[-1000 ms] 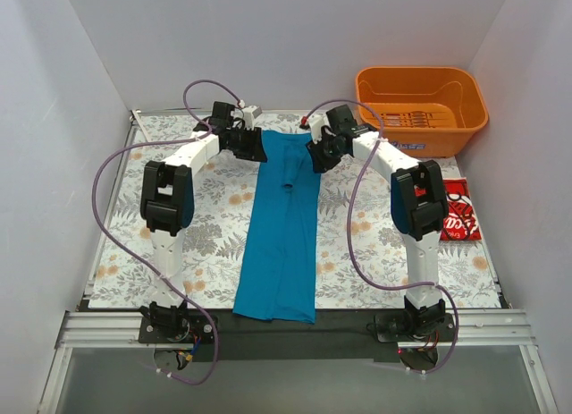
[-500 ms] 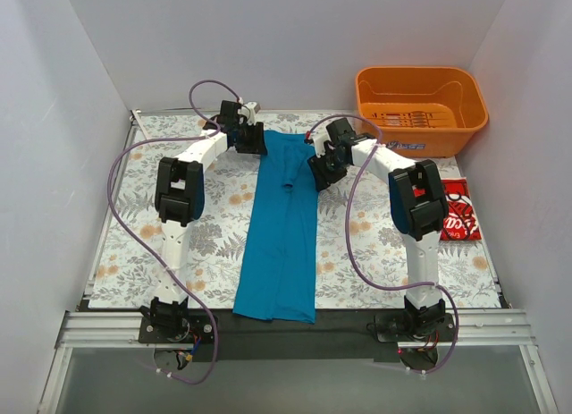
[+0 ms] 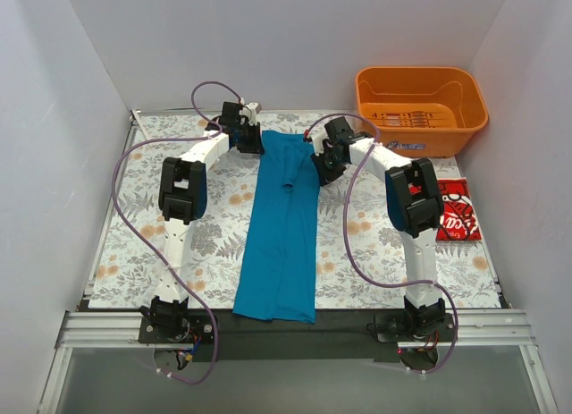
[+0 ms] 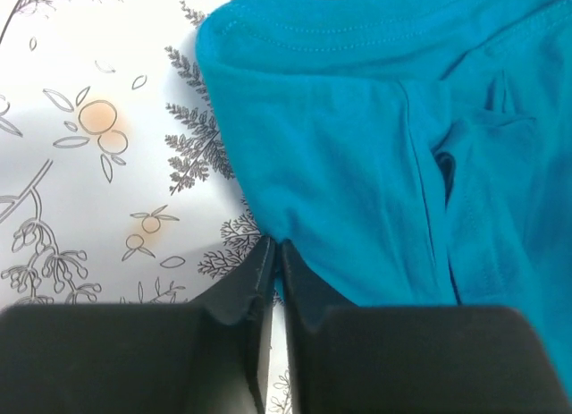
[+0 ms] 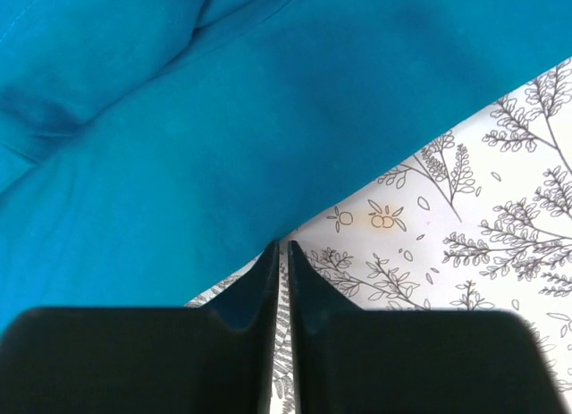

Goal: Fold and stack the t-shirts
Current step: Fold the tshirt

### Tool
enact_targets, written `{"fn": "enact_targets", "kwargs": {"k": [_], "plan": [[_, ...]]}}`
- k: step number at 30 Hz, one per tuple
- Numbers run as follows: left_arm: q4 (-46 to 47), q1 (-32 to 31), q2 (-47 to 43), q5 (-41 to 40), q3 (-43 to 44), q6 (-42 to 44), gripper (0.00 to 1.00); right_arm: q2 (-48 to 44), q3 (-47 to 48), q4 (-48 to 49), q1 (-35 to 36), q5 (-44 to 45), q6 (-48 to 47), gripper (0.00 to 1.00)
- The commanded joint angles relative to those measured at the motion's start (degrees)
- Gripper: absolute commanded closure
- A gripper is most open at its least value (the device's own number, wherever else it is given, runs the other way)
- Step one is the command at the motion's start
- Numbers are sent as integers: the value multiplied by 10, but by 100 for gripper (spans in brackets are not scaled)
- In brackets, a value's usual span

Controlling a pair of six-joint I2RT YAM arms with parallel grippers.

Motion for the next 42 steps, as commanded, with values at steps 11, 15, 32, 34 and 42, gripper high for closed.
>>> {"fn": "enact_targets", "kwargs": {"k": [11,15,32,34,42], "plan": [[3,21,8,-29,20,20,100,53,70,-5,-12,37,-38,99],[-2,23,-4,-16,18,18,90,57,106,-24,-12,-1,-27,86],[-54,24,-147,97,-200,-3,69,3,-16,-25,-1,-105,82,65],[-56,24,-156,102,-213,-3,69,6,-19,-25,-1,-107,86,65],[-70,9,-165,82,-248,0,71,15,-20,-26,-1,-94,88,85]]}}
